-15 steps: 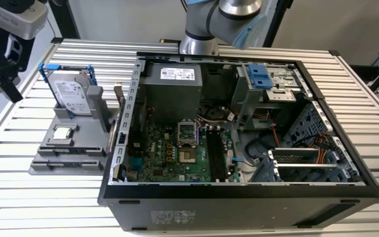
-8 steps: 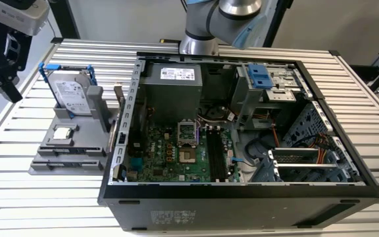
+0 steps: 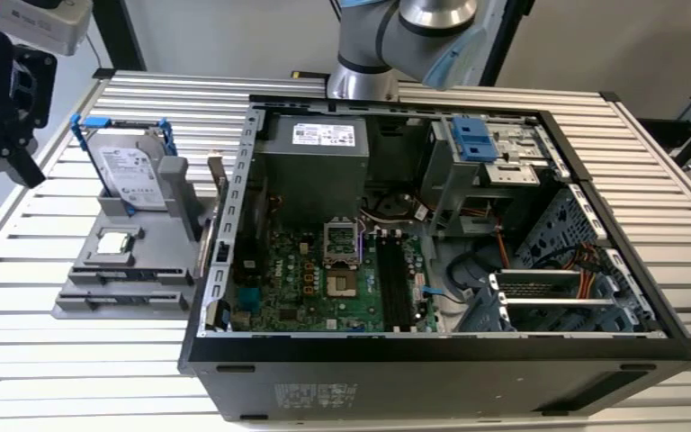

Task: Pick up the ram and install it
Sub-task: 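Pick up the ram and move it above insertion slot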

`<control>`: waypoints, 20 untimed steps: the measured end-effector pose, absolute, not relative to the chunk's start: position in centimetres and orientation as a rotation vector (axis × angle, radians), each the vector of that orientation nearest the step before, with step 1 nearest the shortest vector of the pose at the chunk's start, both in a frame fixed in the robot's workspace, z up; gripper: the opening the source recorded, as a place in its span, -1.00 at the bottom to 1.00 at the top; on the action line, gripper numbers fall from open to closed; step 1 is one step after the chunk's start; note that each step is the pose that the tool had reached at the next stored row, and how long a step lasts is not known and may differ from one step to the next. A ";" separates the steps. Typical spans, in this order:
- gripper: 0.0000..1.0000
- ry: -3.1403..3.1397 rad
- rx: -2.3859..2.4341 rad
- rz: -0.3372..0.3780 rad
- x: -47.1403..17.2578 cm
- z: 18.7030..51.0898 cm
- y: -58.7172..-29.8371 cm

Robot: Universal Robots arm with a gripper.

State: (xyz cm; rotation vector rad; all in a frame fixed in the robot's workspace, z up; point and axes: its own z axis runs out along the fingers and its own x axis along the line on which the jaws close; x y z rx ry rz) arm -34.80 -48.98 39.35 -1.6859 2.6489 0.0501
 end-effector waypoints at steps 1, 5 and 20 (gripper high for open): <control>-1.00 2.638 -1.697 0.047 -34.8 39.3 -49.0; -1.00 2.597 -1.756 0.043 -34.8 39.3 -49.0; -1.00 2.380 -2.047 0.035 -34.8 39.3 -49.0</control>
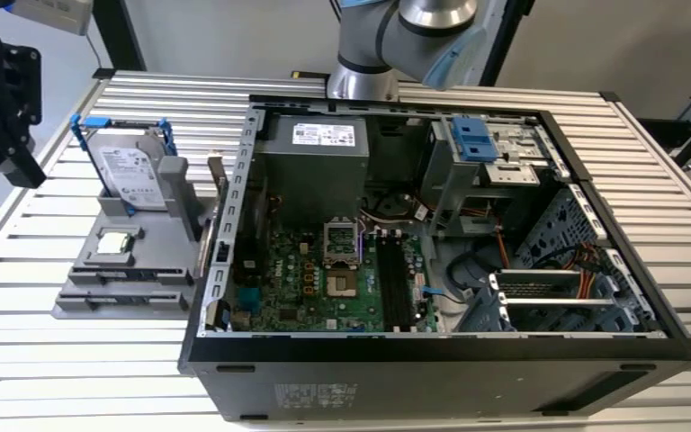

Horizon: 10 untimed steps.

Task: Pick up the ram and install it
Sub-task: 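Pick up the ram and move it above insertion slot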

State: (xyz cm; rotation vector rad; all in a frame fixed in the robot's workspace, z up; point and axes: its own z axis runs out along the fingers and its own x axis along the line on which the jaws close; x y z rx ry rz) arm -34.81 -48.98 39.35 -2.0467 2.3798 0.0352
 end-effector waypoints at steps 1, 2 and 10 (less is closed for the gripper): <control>-1.00 2.367 -2.061 0.035 -34.8 39.3 -49.0; -1.00 2.357 -2.073 0.035 -34.8 39.3 -49.0; -1.00 2.308 -2.129 0.035 -34.8 39.3 -49.0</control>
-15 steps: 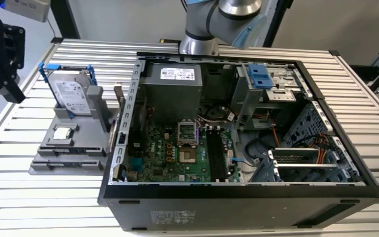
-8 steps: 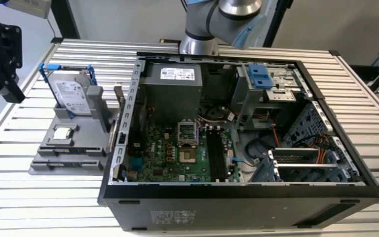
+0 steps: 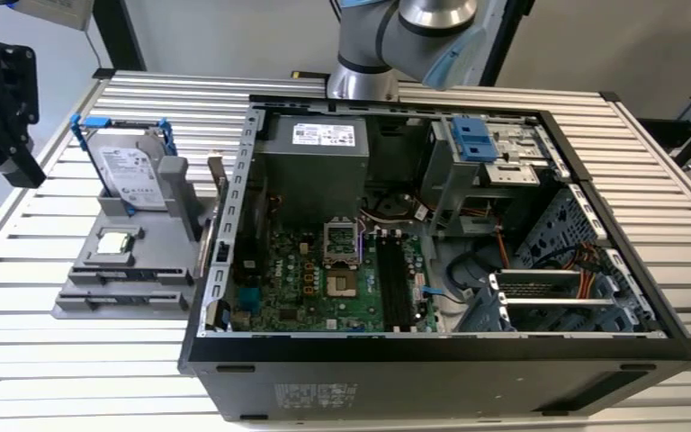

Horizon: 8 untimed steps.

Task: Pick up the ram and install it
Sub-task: 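Pick up the ram and move it above insertion slot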

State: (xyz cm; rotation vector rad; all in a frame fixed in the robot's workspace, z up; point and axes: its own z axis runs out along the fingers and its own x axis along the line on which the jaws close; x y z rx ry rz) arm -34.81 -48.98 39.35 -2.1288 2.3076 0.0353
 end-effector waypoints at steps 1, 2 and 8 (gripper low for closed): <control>-1.00 2.307 -2.130 0.035 -34.8 39.3 -49.0; -1.00 2.306 -2.131 0.035 -34.8 39.3 -49.0; -1.00 2.299 -2.138 0.035 -34.8 39.3 -49.0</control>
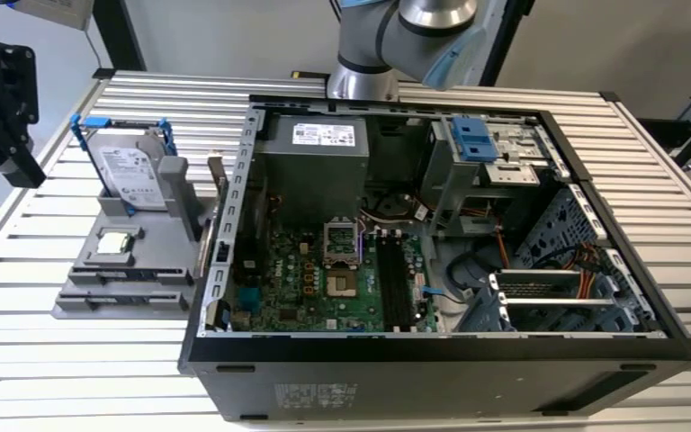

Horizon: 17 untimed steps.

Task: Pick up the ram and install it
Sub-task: 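Pick up the ram and move it above insertion slot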

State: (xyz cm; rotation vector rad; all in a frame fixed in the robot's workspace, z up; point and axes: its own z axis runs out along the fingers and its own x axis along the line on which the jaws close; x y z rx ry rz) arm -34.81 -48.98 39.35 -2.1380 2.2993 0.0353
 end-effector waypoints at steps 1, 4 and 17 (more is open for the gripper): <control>-1.00 2.298 -2.139 0.035 -34.8 39.3 -49.0; -1.00 2.295 -2.143 0.035 -34.8 39.3 -49.0; 1.00 2.279 -2.160 0.035 -34.8 39.3 -49.0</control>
